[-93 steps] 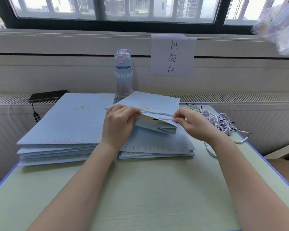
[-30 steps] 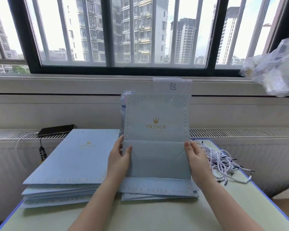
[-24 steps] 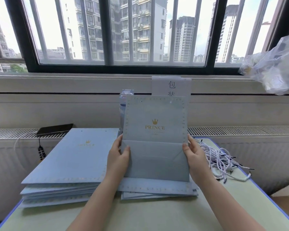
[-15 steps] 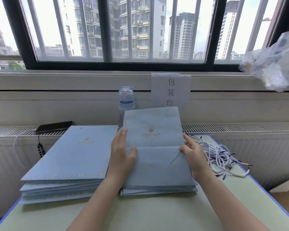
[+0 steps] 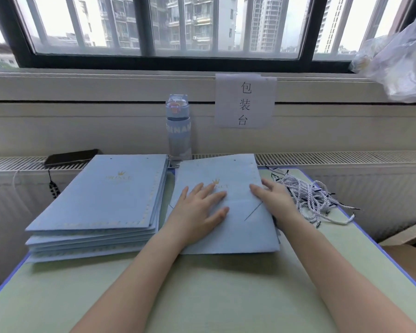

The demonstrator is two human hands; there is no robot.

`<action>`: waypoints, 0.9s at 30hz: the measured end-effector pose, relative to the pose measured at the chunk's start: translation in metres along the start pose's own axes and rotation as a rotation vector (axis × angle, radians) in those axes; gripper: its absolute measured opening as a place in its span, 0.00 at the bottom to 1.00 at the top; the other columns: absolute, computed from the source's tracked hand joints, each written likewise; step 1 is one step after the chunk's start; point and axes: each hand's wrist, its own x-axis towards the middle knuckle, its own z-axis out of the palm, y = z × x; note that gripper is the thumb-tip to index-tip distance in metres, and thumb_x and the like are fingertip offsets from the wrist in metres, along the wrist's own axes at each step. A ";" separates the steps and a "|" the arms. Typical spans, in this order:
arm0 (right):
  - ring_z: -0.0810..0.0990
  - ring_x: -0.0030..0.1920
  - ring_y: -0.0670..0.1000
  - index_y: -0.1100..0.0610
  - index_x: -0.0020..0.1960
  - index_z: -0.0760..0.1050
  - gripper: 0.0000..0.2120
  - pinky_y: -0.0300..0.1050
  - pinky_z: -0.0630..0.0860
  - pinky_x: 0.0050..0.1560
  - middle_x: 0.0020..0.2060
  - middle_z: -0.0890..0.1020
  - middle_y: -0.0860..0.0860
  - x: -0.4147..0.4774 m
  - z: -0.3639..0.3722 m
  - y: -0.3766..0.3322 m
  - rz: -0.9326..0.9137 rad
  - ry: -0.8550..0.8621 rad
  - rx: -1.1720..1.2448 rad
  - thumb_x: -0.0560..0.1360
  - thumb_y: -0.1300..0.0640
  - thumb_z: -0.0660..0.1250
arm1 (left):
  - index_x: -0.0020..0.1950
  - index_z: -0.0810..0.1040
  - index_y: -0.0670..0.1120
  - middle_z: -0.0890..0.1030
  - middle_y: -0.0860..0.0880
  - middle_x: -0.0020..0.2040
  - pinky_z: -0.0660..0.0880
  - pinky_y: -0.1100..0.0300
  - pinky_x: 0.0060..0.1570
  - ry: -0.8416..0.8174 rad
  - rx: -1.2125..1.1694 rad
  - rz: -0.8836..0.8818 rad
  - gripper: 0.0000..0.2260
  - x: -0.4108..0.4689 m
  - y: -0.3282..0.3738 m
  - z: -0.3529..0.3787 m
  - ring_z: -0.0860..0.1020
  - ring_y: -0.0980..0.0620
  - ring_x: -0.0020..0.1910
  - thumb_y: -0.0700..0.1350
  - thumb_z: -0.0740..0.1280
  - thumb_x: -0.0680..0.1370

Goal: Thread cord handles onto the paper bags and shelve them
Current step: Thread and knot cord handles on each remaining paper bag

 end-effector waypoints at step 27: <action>0.83 0.40 0.49 0.59 0.60 0.73 0.13 0.40 0.79 0.33 0.45 0.82 0.52 -0.002 -0.027 -0.020 -0.188 -0.050 0.428 0.77 0.67 0.62 | 0.70 0.68 0.53 0.80 0.48 0.56 0.80 0.61 0.45 0.771 -1.348 -0.402 0.25 0.001 -0.010 -0.045 0.82 0.53 0.50 0.38 0.69 0.76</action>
